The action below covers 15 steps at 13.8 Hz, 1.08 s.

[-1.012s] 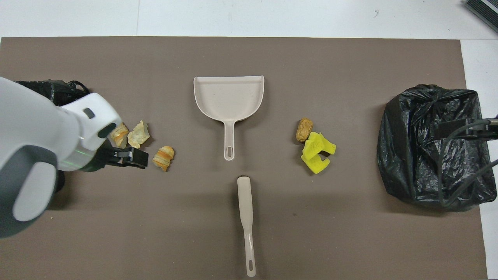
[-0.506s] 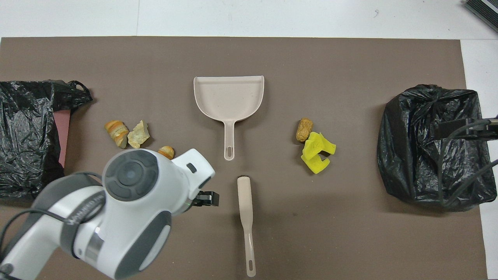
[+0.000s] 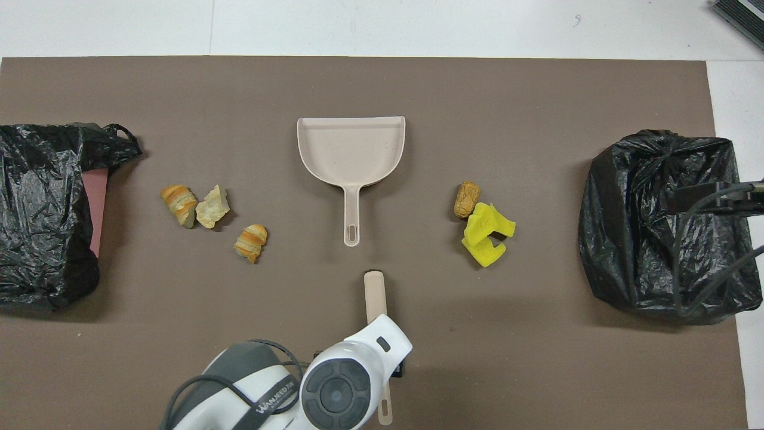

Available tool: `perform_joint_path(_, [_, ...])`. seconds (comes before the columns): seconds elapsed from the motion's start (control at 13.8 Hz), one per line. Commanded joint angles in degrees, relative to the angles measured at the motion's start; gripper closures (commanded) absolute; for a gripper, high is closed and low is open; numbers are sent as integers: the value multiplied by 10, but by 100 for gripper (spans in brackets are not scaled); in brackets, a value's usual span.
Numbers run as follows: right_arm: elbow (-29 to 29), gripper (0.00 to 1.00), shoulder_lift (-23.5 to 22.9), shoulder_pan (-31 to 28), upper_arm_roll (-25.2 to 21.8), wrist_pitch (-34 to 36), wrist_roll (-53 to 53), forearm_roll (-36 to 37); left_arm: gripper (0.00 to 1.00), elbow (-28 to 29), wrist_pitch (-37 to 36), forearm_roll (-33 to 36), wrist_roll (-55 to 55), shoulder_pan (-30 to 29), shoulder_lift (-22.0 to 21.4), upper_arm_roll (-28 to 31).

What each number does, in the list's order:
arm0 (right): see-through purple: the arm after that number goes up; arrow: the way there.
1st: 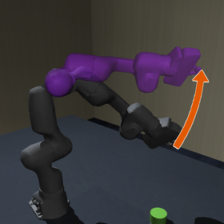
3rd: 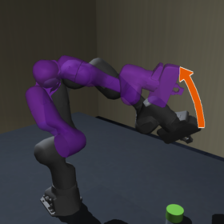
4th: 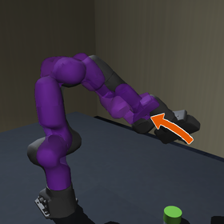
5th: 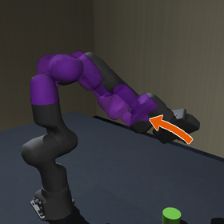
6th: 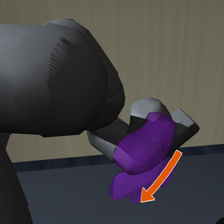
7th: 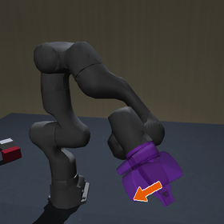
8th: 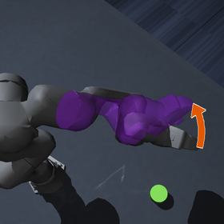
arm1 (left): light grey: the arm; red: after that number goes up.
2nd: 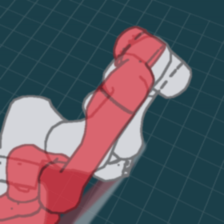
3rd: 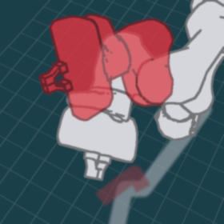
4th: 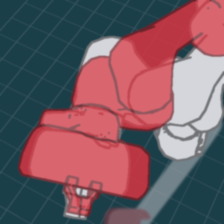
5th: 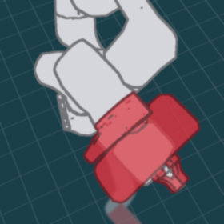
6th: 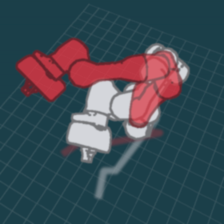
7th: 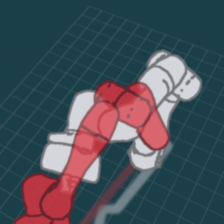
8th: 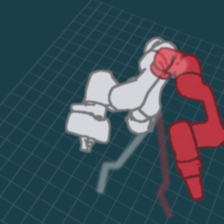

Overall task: Sweep and dump trash in bin
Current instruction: 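Grasp the beige brush by its handle with the left gripper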

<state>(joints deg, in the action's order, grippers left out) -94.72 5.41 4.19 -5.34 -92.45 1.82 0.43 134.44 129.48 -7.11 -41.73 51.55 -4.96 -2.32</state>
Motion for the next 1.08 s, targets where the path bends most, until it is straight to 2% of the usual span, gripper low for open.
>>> perform_joint_path(0.0, [-14,0,11,-4,0,-5,-17,-1,0,20,36,-21,-13,37,3,12])
perform_joint_path(0.43, [-20,0,13,-3,0,-10,-19,-1,0,26,53,-40,-12,52,4,12])
perform_joint_path(0.72, [-20,0,13,-4,0,-9,-19,-2,14,24,54,-47,-6,50,12,12])
perform_joint_path(1.01, [-20,0,13,-4,0,-7,-19,-2,17,21,54,-47,-1,50,15,13])
